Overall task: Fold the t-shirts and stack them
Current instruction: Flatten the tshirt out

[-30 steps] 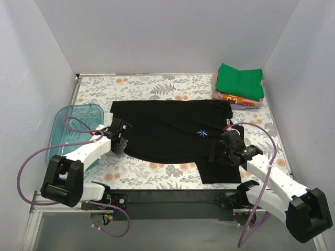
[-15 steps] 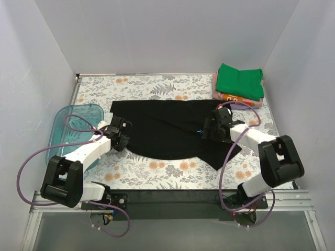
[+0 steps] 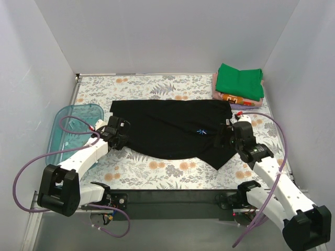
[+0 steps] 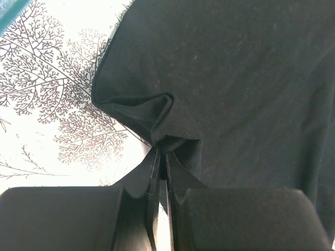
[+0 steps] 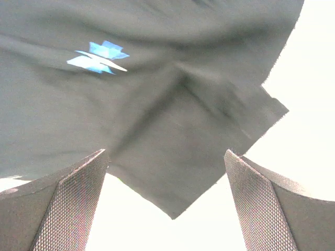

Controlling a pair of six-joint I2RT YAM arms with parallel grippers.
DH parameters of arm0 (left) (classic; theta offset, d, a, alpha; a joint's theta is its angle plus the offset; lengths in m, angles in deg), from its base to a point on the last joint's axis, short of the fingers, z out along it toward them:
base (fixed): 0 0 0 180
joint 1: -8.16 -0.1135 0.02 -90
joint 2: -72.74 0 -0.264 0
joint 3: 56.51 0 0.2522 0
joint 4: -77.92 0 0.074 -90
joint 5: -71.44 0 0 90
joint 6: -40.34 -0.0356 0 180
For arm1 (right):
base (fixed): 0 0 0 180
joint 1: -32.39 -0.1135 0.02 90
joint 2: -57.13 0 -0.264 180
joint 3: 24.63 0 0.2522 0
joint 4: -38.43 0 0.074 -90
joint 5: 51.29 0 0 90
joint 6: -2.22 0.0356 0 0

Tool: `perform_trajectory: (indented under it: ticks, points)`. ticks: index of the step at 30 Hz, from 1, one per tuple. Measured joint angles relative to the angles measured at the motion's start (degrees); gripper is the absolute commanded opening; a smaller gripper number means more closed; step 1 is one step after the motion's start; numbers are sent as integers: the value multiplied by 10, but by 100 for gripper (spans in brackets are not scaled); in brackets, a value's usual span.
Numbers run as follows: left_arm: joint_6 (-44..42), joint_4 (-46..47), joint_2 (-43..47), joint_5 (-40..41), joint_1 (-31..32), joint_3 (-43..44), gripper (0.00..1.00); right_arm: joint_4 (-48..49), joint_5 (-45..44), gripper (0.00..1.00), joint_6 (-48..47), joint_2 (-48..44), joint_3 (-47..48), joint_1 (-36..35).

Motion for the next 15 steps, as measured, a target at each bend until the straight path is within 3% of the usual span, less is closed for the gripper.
perform_trajectory:
  ticks: [8,15]
  points:
    - [-9,5,21,-11,0,-16,0,-103,-32,91,50,1,-69,54]
    - [-19,9,23,-17,0,-23,0,-66,-35,79,61,97,-68,54]
